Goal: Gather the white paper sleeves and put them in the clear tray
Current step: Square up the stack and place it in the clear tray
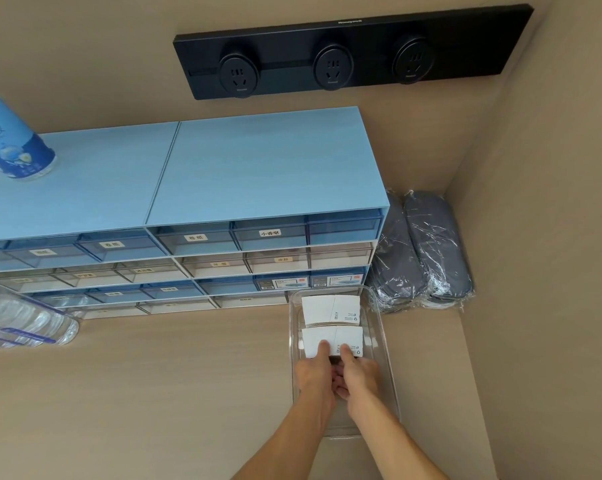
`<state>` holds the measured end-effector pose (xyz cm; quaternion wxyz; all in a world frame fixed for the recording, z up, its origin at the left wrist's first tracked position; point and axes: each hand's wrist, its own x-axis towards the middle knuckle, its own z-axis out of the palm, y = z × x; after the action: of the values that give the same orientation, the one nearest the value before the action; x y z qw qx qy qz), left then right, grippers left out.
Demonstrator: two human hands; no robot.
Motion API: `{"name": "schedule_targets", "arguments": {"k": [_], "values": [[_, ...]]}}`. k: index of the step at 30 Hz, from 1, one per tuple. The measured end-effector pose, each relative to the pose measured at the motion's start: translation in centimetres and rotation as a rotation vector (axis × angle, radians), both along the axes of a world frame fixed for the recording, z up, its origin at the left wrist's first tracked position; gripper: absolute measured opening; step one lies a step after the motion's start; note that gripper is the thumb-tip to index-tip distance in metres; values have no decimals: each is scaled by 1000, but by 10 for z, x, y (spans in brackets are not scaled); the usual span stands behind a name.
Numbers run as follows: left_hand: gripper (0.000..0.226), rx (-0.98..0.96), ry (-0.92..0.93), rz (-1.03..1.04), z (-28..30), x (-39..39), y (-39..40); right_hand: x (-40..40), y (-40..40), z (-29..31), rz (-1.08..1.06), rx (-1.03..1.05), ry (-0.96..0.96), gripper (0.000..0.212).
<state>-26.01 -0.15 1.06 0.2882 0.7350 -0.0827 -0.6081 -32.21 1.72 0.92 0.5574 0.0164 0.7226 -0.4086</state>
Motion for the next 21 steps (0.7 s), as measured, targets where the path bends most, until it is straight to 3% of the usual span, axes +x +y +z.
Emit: {"name": "schedule_targets", "arguments": {"k": [6,15,18,21], "values": [[37,-13,-4,-12,6,0,1,-1,0,3,21,-3,4,36],[38,-32,243,11,24,6,20,-1,18,23,49,-37,-13,40],[38,-134,314,-52,47,24,21,4,22,45,69,-153,52,33],[34,-362,181,-120,85,51,10,13,18,81,175,-329,238,22]]}}
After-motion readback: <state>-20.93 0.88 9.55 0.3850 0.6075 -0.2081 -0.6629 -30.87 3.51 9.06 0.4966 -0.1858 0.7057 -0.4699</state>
